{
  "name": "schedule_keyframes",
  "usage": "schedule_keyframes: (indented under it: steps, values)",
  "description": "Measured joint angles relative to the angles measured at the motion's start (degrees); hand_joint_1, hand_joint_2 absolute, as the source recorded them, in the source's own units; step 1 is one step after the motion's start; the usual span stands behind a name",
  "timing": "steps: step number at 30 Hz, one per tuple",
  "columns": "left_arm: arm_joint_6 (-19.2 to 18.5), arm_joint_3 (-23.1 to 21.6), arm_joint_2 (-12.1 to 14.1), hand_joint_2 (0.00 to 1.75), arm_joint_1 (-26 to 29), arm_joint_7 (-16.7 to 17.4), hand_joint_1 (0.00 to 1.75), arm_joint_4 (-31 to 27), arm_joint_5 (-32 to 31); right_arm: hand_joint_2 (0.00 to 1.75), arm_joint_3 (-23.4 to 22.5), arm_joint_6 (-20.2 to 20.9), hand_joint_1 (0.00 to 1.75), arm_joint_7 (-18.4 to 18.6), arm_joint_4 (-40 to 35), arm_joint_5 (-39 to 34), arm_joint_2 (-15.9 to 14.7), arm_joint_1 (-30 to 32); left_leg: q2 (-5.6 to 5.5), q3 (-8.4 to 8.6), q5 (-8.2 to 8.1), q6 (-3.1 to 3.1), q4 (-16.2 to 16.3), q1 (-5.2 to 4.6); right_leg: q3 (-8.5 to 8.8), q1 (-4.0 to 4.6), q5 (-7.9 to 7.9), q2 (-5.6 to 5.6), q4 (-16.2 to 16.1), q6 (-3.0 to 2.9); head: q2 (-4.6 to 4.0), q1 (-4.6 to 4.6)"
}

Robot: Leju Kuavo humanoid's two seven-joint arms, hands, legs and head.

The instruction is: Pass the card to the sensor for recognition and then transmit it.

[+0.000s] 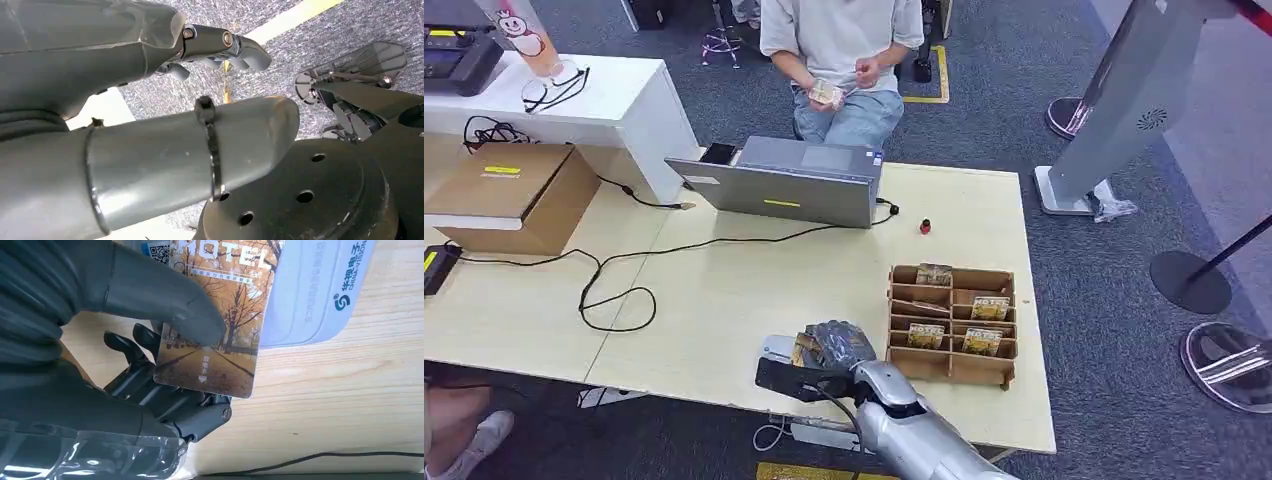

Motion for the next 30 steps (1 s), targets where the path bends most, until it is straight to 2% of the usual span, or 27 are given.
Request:
schedule_keyframes:
  steps: [30]
  values:
    - [-0.02,0.0,0.02,0.0,-0.18,0.44,0.0,0.0,0.15,1.75,-0.92,0.41,1.75,-0.17,0.17,0.98,0.28,-0.01,0.01,0.03,0.0,0.0,0.0,0.0,0.01,0.0,0.0,0.01,0.0,0.0,0.0,0.0]
